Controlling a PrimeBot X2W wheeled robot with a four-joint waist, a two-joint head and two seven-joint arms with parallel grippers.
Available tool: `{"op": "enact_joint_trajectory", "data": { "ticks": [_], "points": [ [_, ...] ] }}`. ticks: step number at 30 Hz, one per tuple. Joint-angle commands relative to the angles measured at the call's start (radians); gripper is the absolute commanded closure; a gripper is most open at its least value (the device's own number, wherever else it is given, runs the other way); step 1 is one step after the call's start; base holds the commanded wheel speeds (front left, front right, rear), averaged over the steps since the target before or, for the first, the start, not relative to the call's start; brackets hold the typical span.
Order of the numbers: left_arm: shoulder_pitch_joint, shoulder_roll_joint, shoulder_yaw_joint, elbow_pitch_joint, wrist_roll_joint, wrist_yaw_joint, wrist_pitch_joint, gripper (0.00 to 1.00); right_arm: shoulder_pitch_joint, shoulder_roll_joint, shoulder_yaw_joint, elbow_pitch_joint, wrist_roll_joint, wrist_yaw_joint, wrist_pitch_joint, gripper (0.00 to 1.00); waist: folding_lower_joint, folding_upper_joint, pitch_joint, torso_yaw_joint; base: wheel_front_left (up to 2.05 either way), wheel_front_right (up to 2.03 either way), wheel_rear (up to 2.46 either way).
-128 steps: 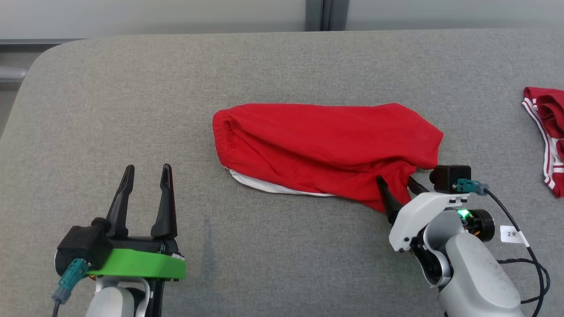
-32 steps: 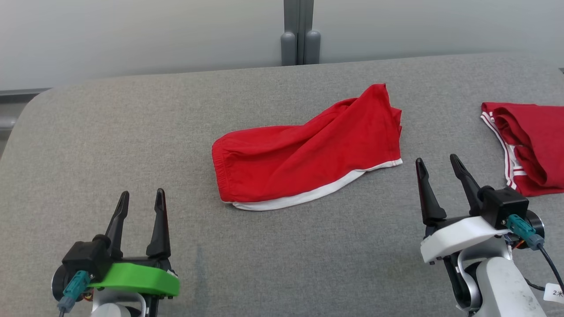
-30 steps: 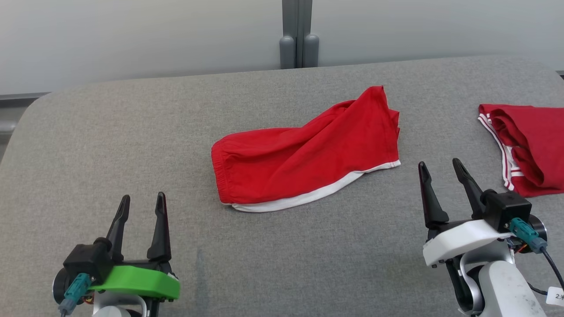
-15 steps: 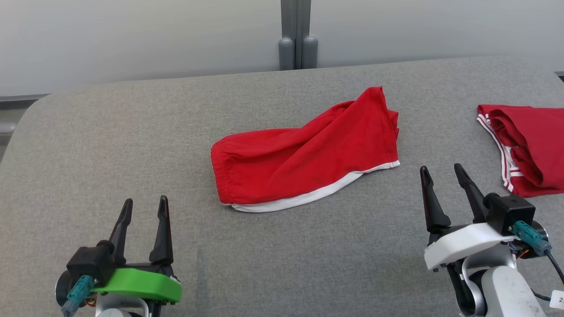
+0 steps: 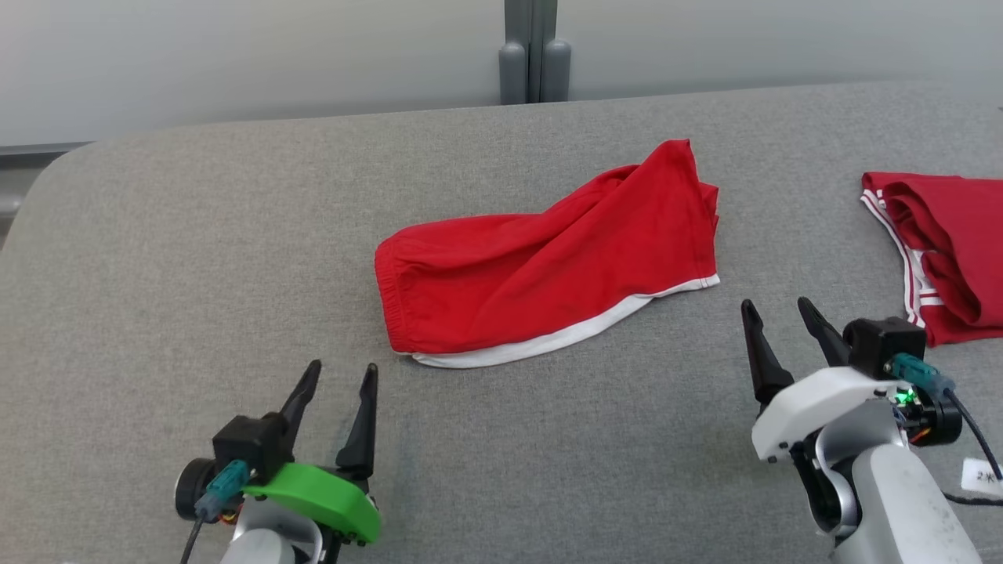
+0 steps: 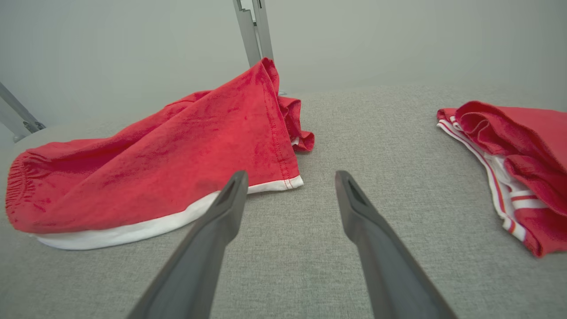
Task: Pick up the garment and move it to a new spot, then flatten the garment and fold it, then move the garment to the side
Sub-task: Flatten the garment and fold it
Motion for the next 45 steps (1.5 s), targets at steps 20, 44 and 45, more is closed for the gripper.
{"op": "enact_joint_trajectory", "data": {
  "ticks": [20,44,45],
  "points": [
    [-0.351,0.029,-0.285,0.326,-0.193,-0.002,-0.003,0.0,-0.455,-0.05,0.079,0.543,0.058,-0.001,-0.019,0.0,0.0,0.0,0.203,0.007,0.0,0.0,0.0],
    [-0.394,0.04,-0.394,0.312,-0.29,-0.002,-0.001,1.0,-0.537,-0.084,0.27,0.71,0.18,-0.001,-0.12,1.0,0.0,0.0,0.216,0.017,0.0,0.0,0.0],
    [-0.384,0.041,-0.384,0.292,-0.299,-0.002,-0.001,1.0,-0.527,-0.087,0.269,0.7,0.19,-0.001,-0.136,1.0,0.0,0.0,0.207,0.018,0.0,0.0,0.0]
  ]
}}
